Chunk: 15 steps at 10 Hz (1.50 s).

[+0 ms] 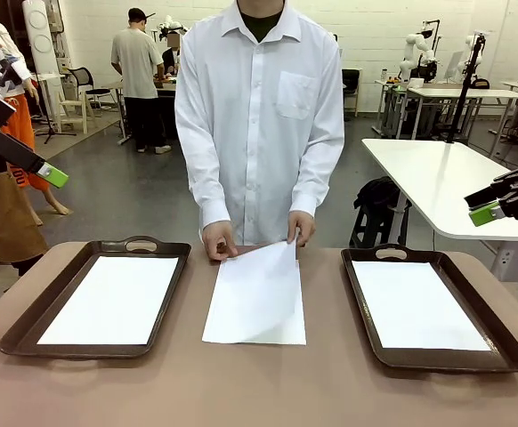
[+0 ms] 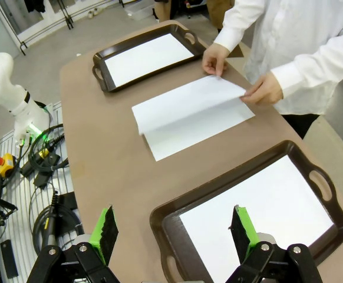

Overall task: Sort the A4 documents.
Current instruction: Receive the A4 Paper.

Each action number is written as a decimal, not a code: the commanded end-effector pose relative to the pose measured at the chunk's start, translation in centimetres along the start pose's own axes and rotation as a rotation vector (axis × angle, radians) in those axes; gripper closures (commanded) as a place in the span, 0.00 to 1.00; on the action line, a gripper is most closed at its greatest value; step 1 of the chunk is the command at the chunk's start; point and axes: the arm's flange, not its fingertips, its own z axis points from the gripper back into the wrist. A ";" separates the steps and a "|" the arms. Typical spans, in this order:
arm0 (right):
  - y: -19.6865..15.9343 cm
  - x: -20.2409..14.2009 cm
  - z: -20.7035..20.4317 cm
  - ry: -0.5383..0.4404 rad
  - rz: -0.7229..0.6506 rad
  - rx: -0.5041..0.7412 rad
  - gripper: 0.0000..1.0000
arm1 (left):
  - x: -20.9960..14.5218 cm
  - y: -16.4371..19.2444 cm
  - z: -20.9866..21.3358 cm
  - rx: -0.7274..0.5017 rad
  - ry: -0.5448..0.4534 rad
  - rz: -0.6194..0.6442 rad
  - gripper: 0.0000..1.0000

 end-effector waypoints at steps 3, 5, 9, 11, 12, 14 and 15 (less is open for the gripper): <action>0.0 -0.1 -0.1 0.004 -0.003 0.002 0.00 | 0.0 -0.1 -0.1 -0.004 0.002 -0.002 0.00; 0.0 -0.1 -0.1 0.004 -0.003 0.002 0.00 | 0.0 -0.1 -0.1 -0.004 0.002 -0.002 0.00; 0.0 -0.1 -0.1 0.004 -0.003 0.002 0.00 | 0.0 -0.1 -0.1 -0.004 0.002 -0.002 0.00; 0.0 -0.1 -0.1 0.004 -0.003 0.002 0.00 | 0.0 -0.1 -0.1 -0.004 0.002 -0.002 0.00; 0.0 -0.1 -0.1 0.004 -0.003 0.002 0.00 | 0.0 -0.1 -0.1 -0.004 0.002 -0.002 0.00; 0.0 -0.1 -0.1 0.004 -0.003 0.002 0.00 | 0.0 -0.1 -0.1 -0.004 0.002 -0.002 0.00; 0.0 -0.1 -0.1 0.004 -0.003 0.002 0.00 | 0.0 -0.1 -0.1 -0.004 0.002 -0.002 0.00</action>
